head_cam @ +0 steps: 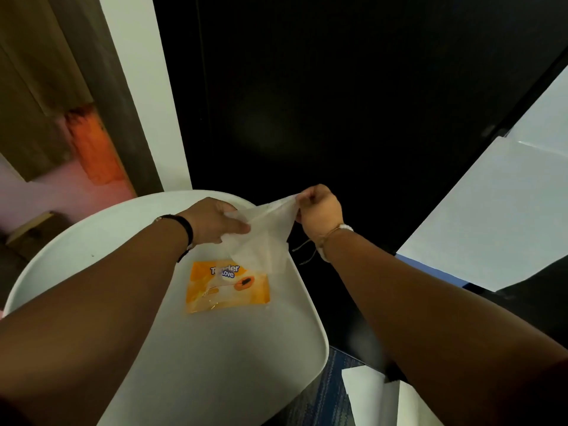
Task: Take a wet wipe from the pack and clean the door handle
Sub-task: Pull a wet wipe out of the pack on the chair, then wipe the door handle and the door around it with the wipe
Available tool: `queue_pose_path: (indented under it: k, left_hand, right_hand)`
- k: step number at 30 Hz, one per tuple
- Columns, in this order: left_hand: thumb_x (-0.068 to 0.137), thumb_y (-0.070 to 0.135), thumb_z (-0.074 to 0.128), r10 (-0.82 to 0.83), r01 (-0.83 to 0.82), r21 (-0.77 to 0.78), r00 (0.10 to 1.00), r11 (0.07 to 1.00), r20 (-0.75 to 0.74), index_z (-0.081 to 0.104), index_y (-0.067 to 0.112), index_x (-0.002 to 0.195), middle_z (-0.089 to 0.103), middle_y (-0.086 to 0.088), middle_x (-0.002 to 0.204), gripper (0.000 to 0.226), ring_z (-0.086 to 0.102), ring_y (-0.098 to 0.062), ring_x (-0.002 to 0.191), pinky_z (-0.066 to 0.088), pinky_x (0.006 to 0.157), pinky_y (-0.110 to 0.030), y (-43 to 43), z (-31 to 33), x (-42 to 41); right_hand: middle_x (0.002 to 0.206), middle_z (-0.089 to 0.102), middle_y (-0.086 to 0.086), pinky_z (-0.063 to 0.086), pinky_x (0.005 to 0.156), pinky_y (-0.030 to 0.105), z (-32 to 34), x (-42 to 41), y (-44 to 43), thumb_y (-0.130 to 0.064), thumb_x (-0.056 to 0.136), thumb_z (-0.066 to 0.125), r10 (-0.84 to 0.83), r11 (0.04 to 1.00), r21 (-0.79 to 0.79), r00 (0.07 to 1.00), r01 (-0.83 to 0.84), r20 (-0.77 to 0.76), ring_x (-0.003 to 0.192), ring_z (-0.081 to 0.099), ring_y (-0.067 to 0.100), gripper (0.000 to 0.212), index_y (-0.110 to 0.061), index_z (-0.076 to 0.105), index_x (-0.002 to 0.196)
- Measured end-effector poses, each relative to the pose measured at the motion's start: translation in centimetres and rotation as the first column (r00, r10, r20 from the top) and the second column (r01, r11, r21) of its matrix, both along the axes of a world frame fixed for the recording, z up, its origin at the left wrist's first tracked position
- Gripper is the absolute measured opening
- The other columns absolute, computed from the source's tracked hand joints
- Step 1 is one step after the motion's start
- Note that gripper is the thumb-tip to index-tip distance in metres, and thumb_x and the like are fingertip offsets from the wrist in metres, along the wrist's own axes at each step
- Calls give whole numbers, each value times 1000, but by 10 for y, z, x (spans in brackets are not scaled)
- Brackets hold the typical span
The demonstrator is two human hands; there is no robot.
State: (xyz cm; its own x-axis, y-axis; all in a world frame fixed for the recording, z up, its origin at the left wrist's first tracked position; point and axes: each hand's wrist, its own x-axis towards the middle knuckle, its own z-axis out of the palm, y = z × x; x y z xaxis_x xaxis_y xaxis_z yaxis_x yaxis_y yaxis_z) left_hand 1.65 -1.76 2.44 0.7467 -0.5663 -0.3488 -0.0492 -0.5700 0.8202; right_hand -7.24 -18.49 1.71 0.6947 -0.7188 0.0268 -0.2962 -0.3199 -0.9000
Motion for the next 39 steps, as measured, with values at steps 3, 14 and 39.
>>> queue_pose_path:
  k: [3, 14, 39]
  left_hand:
    - [82, 11, 68, -13, -19, -177, 985, 984, -175, 66, 8, 89, 66, -10, 93, 8, 62, -23, 90, 56, 74, -27, -5, 8, -1]
    - [92, 33, 51, -309, 85, -478, 857, 874, -413, 56, 12, 124, 67, -15, 113, 38, 67, -28, 100, 58, 81, -37, -91, 56, -45]
    - [65, 5, 76, -805, 626, -534, 559, 568, -200, 69, 25, 89, 68, 3, 73, 32, 58, -5, 55, 40, 45, -15, -333, 169, -299]
  right_hand:
    - [83, 62, 11, 59, 71, 50, 7, -8, -6, -19, 92, 45, -21, 985, 174, 997, 8, 70, 83, 66, 35, 24, -26, 48, 68]
    - [89, 66, 8, 55, 72, 30, 41, -77, -42, -13, 78, 70, 214, 895, 369, 968, -249, 134, 78, 64, 18, 19, -5, 62, 94]
    - [84, 70, 8, 57, 75, 39, 179, -414, -253, -16, 88, 57, -281, 957, 204, 837, 206, 470, 80, 67, 23, 14, -8, 66, 80]
